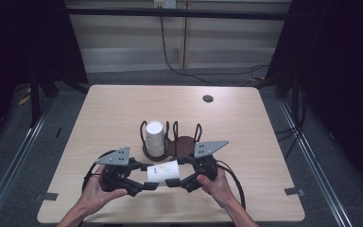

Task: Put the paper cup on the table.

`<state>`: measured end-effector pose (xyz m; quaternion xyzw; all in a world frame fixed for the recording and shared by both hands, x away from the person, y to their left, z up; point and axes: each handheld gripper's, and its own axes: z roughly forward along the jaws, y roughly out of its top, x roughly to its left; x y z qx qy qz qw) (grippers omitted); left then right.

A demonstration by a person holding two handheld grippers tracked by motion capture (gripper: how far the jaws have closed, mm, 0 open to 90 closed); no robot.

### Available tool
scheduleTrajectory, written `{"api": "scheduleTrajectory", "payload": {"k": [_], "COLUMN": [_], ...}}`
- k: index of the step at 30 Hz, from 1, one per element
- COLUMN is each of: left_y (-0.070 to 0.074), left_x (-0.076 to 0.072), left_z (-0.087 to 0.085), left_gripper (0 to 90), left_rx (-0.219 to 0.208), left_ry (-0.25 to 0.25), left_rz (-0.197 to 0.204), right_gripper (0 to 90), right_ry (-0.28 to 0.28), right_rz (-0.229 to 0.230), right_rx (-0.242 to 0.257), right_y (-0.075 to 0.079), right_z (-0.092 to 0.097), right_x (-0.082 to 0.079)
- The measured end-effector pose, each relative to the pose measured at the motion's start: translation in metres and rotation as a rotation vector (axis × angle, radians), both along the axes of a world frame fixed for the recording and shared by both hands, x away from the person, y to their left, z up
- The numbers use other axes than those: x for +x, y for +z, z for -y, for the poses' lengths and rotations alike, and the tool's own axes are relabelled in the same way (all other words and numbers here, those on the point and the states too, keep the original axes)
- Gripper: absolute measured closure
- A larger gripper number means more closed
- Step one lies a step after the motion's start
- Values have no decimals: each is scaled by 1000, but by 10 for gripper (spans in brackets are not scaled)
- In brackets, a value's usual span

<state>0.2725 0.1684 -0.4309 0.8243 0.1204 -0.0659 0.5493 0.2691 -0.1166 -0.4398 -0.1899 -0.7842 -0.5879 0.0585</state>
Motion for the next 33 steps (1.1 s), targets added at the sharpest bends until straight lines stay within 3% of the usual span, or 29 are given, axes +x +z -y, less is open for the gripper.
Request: {"api": "scheduleTrajectory", "payload": {"k": [13, 21, 24, 29, 33], "left_y": [-3, -4, -4, -4, -2], "left_x": [3, 4, 5, 3, 2], "left_z": [1, 0, 0, 0, -6], "left_gripper": [311, 177, 164, 159, 159], "left_rx": [18, 47, 66, 101, 98], "left_ry": [22, 54, 61, 61, 69], "left_rz": [-7, -18, -21, 8, 16], "right_gripper": [261, 263, 263, 263, 262], "right_ry": [-1, -35, -47, -61, -74], "right_rz": [-5, -2, -1, -1, -7], "right_rx": [18, 10, 5, -5, 0], "right_y": [2, 5, 5, 6, 7], "right_z": [3, 7, 9, 11, 14], "right_x": [1, 2, 2, 2, 2]}}
